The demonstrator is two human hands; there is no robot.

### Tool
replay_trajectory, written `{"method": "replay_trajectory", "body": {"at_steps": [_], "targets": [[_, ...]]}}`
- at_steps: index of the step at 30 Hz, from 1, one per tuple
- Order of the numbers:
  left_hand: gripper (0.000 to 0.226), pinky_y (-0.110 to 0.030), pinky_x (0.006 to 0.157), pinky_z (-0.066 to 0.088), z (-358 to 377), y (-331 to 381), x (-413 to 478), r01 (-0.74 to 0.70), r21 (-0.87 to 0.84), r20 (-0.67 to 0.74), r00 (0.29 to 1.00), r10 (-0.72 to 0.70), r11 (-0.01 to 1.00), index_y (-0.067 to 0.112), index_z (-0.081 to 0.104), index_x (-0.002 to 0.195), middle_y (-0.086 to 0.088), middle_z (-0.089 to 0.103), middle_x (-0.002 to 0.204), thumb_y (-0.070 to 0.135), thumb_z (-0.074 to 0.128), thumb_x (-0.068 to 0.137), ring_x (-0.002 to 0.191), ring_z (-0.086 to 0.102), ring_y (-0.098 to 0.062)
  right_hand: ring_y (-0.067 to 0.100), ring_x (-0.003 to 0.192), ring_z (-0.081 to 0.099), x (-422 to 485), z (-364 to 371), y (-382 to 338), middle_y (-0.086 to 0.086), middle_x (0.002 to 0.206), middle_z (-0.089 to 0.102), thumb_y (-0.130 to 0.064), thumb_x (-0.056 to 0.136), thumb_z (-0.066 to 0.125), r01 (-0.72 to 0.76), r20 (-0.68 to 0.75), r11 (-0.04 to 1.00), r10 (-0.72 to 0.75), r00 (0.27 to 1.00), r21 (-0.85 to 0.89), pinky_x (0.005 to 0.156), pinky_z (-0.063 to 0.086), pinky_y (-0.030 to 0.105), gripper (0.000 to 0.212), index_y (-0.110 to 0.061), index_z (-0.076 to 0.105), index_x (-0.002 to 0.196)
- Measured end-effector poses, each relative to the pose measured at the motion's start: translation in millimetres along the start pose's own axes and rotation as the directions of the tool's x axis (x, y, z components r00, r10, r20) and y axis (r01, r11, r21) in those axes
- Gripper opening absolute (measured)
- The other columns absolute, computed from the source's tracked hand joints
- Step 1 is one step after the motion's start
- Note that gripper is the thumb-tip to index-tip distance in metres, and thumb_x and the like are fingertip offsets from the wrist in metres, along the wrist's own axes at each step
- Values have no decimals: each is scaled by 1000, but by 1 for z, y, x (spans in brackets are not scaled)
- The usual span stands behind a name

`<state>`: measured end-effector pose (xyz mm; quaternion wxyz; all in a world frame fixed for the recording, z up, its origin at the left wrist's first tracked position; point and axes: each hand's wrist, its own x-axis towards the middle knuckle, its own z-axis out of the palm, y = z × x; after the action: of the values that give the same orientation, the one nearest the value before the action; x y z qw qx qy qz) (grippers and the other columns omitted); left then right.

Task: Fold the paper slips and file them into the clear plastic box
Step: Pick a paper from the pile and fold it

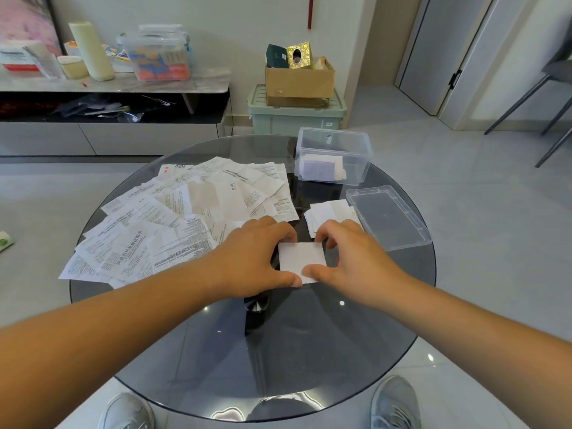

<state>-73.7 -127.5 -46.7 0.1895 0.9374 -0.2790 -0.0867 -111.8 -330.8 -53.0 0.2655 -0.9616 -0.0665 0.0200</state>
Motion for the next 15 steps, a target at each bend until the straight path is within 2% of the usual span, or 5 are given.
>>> {"method": "replay_trajectory", "body": {"at_steps": [3,8,11,13,15], "targets": [[53,-35,96,47,-4,0,5,14,6,69,997,-15,1000,38,57,121,8,49,118,61,76,76,108,46,-13,3,83,52,-2,-3,6,-10,109,44,-47,88,70,68,62,997,-66,996,-37,75,41,21,25,-36,63,109],[37,-31,92,46,-10,4,9,37,26,128,991,-40,999,37,60,112,7,48,114,58,70,83,104,47,-12,7,99,50,-4,-9,13,-12,112,45,-50,91,65,135,123,984,-121,985,-116,88,49,28,31,-38,67,120],[26,-28,86,47,-11,8,16,69,11,103,992,-70,998,32,57,107,6,54,115,49,67,90,99,52,-12,5,101,47,-1,-7,18,-14,111,44,-50,92,63,182,127,977,-167,978,-112,83,44,19,33,-40,67,123],[31,-28,86,49,-12,12,21,113,15,103,988,-113,994,29,56,114,5,58,116,45,68,91,98,55,-13,5,102,45,-1,-7,22,-13,110,44,-48,94,61,224,146,965,-204,968,-138,76,38,14,33,-40,67,126],[38,-31,90,51,-15,16,24,158,39,136,977,-162,987,25,57,119,6,60,115,44,70,90,100,57,-15,8,102,45,-2,-9,25,-10,109,46,-45,96,60,306,147,938,-284,948,-162,78,41,19,30,-41,67,125]]}}
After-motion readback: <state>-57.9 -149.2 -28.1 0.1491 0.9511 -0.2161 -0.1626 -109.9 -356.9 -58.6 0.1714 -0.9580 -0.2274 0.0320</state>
